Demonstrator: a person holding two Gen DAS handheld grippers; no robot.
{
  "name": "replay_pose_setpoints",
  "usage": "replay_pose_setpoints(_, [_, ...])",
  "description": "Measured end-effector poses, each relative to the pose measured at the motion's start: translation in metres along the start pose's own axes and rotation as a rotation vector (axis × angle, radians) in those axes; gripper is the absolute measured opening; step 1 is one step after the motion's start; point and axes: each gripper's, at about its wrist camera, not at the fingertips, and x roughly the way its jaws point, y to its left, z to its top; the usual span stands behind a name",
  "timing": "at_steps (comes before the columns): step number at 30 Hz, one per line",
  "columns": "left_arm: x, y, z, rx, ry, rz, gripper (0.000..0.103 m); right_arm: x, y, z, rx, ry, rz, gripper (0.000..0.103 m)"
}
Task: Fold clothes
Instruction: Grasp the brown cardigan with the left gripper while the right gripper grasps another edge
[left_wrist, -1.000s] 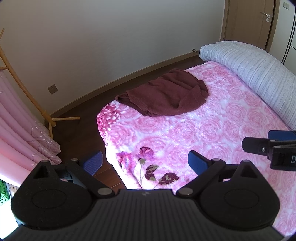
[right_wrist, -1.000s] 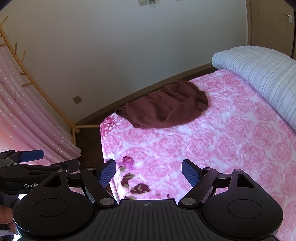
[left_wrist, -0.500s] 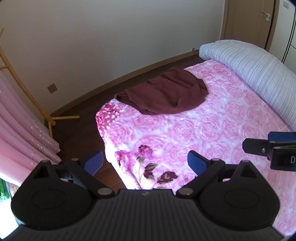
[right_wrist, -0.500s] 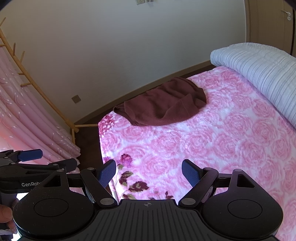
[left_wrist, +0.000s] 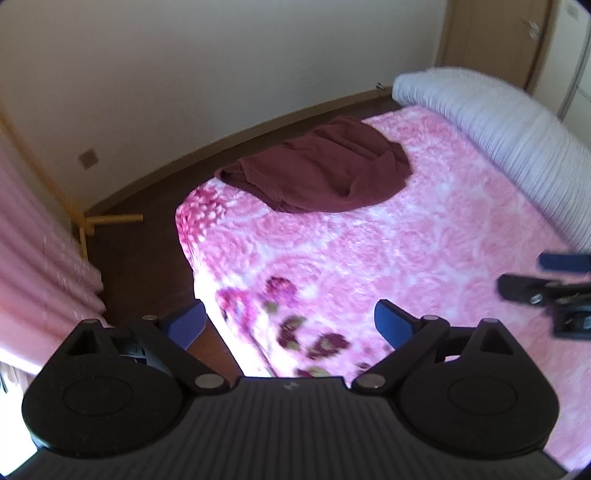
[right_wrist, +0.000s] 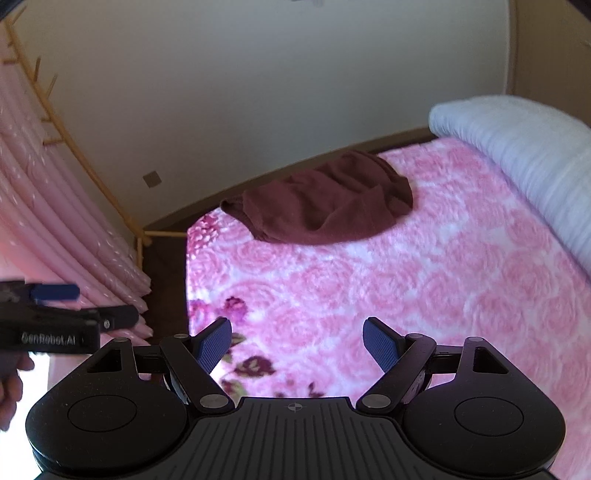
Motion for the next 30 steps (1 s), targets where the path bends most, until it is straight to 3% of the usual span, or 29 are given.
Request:
replay_pose_setpoints(3, [0.042, 0.001, 0.012, 0.201, -0.044, 0.025, 0.096, 0.032, 0.001, 0.01, -0.115, 0.032, -0.081, 0.081])
replay_pose_setpoints(6, [0.093, -0.002, 0.025, 0.468, -0.108, 0.016, 0.096, 0.073, 0.007, 0.019, -0.289, 0.079, -0.154, 0.081])
replay_pose_setpoints(9, [0.148, -0.003, 0.037, 0.732, -0.208, 0.018, 0.096, 0.121, 0.016, 0.028, -0.491, 0.112, -0.173, 0.081])
replay_pose_setpoints(14, [0.25, -0.001, 0.048, 1.109, -0.322, -0.059, 0.095, 0.226, 0.015, 0.039, -0.801, 0.141, -0.239, 0.081])
replay_pose_setpoints(17, [0.304, 0.001, 0.044, 1.289, -0.33, -0.1, 0.092, 0.286, 0.006, 0.035, -0.96, 0.183, -0.245, 0.081])
replay_pose_setpoints(20, [0.334, 0.009, 0.046, 1.349, -0.346, -0.129, 0.091, 0.334, -0.001, 0.032, -1.109, 0.193, -0.273, 0.081])
replay_pose_setpoints(21, [0.34, 0.011, 0.051, 1.331, -0.351, -0.142, 0.091, 0.346, -0.003, 0.033, -1.141, 0.185, -0.282, 0.081])
replay_pose_setpoints(24, [0.349, 0.02, 0.072, 1.211, -0.324, -0.188, 0.076, 0.377, -0.01, 0.036, -1.215, 0.171, -0.301, 0.081])
replay_pose_setpoints(27, [0.355, 0.026, 0.087, 1.108, -0.287, -0.225, 0.044, 0.4, -0.019, 0.042, -1.225, 0.204, -0.283, 0.081])
replay_pose_setpoints(29, [0.355, 0.026, 0.092, 1.105, -0.282, -0.208, 0.008, 0.403, -0.028, 0.056, -1.149, 0.223, -0.25, 0.081])
replay_pose_setpoints(30, [0.354, 0.025, 0.093, 1.112, -0.289, -0.188, 0.005, 0.401, -0.034, 0.065, -1.079, 0.231, -0.225, 0.062])
